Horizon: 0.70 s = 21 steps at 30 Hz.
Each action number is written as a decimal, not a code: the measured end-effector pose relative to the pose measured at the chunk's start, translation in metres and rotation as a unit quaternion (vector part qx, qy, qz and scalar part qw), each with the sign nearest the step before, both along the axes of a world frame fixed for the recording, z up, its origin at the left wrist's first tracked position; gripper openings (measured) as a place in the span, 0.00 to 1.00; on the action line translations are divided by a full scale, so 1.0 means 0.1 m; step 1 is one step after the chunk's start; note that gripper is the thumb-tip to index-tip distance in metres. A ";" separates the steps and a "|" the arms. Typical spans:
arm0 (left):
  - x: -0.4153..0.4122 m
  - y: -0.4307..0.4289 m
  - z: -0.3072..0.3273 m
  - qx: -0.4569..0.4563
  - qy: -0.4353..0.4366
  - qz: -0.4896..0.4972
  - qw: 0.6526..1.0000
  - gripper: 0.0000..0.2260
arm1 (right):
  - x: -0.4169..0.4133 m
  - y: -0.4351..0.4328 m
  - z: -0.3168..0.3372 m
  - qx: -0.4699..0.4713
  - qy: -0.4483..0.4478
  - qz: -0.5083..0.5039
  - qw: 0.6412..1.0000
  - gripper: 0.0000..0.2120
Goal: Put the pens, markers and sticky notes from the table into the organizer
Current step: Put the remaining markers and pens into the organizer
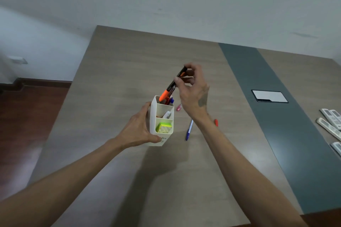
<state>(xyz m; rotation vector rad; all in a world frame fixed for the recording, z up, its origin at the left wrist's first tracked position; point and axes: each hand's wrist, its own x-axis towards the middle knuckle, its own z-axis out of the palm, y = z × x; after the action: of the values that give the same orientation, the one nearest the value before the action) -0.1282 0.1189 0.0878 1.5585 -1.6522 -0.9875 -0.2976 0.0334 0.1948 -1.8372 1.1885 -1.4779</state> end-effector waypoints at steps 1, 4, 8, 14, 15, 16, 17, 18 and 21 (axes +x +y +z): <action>0.01 0.05 0.03 -0.003 0.000 -0.001 1.000 0.52 | 0.04 0.04 -0.04 -0.010 0.019 0.003 1.000 0.15; 0.01 0.16 0.08 -0.007 0.007 -0.008 1.000 0.51 | 0.10 0.12 -0.18 -0.027 0.075 -0.006 0.997 0.15; -0.06 0.26 0.12 -0.017 0.029 -0.007 0.999 0.49 | 0.13 0.20 -0.27 -0.091 0.214 -0.055 0.971 0.15; -0.25 0.21 0.15 -0.017 0.052 0.000 0.999 0.50 | 0.00 0.14 -0.20 -0.114 0.335 -0.085 0.931 0.10; -0.29 0.15 0.16 -0.015 0.053 0.002 0.998 0.50 | -0.07 0.09 -0.18 -0.116 0.328 -0.082 0.934 0.09; -0.33 0.11 0.16 -0.013 0.054 0.004 0.998 0.50 | -0.14 0.03 -0.16 -0.121 0.319 -0.084 0.936 0.09; -0.35 0.07 0.15 -0.010 0.053 0.005 0.999 0.50 | -0.23 -0.03 -0.15 -0.126 0.307 -0.089 0.939 0.10; -0.40 0.00 0.15 -0.007 0.053 0.008 0.999 0.51 | -0.36 -0.14 -0.16 -0.124 0.294 -0.094 0.943 0.10; -0.53 -0.22 0.12 0.009 0.043 0.017 0.999 0.54 | -0.91 -0.49 -0.31 -0.031 0.258 -0.115 0.959 0.11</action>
<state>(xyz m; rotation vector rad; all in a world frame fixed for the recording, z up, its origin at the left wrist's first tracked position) -0.1810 0.0972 0.1003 1.5282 -1.5572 -1.0392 -0.3884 -0.0152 0.1640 -2.2756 1.6606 -1.1890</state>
